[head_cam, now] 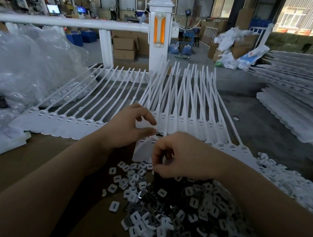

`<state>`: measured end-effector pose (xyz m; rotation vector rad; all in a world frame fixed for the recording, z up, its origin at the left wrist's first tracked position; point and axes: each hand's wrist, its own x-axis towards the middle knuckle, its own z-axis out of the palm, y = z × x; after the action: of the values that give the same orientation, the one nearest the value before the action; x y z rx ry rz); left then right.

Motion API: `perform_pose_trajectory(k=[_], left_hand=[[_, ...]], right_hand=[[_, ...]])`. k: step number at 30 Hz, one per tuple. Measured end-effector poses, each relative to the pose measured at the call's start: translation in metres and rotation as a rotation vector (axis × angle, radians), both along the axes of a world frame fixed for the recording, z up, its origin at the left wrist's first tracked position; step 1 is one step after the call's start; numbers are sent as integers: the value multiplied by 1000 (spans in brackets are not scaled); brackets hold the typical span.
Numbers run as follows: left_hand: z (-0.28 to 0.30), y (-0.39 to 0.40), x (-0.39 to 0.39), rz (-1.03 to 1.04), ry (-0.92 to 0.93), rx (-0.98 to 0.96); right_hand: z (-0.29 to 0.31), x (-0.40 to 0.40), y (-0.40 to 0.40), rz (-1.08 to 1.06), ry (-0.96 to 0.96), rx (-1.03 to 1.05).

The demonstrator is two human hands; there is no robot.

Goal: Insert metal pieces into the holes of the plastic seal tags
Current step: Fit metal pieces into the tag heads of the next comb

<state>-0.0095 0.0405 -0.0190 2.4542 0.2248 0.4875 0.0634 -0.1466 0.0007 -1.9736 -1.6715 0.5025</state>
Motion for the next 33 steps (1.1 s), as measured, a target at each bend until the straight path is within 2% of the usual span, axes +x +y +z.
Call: perform_pose_trajectory(k=[4, 7, 10, 23, 33], left_hand=[[11, -10, -2, -160, 4, -371], [14, -14, -2, -223, 44, -440], [14, -16, -1, -229, 41, -484], [19, -19, -1, -183, -10, -525], [18, -19, 0, -143, 41, -453]], right_hand=[[-2, 9, 0, -287, 123, 249], [-4, 17, 0, -465, 233, 362], [-5, 22, 0, -522, 330, 421], [-5, 26, 0, -527, 485, 422], [-10, 26, 4, -496, 288, 344]])
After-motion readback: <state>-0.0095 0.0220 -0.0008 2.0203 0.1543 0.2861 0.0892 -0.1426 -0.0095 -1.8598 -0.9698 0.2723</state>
